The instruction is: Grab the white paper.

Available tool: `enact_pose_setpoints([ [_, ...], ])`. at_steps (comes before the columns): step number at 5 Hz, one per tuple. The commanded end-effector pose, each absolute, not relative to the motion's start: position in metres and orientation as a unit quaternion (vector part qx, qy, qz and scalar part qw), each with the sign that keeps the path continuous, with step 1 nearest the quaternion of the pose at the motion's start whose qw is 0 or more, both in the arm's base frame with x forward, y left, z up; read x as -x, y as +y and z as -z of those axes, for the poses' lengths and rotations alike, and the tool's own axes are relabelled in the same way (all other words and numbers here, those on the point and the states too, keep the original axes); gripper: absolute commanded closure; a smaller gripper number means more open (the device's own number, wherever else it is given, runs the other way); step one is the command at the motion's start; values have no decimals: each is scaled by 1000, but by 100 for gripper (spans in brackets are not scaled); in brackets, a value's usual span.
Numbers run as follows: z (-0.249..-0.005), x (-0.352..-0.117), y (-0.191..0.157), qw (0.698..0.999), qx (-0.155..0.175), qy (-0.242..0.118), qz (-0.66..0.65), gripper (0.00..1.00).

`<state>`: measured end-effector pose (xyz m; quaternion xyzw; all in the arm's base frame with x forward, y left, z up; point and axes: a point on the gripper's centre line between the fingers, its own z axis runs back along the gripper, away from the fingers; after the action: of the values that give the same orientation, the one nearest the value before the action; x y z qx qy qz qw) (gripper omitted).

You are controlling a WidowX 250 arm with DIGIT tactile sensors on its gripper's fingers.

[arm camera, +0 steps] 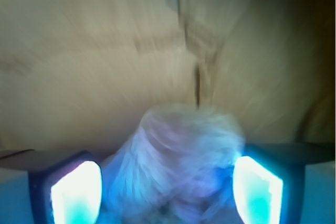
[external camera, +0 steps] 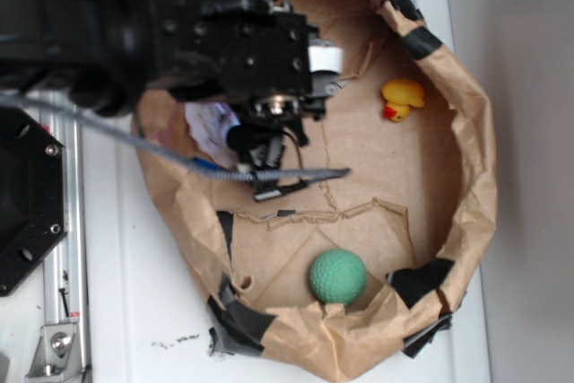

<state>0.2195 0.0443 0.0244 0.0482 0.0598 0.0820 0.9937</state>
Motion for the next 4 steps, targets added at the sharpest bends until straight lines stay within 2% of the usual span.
enact_pose_setpoints([
  [1,-16,-210,44,994,-43,68,-76,100],
  [2,-27,-206,32,996,-47,43,-69,100],
  [3,-59,-217,24,996,-53,3,-74,100],
  [4,-110,-244,16,991,-31,-91,-89,100],
])
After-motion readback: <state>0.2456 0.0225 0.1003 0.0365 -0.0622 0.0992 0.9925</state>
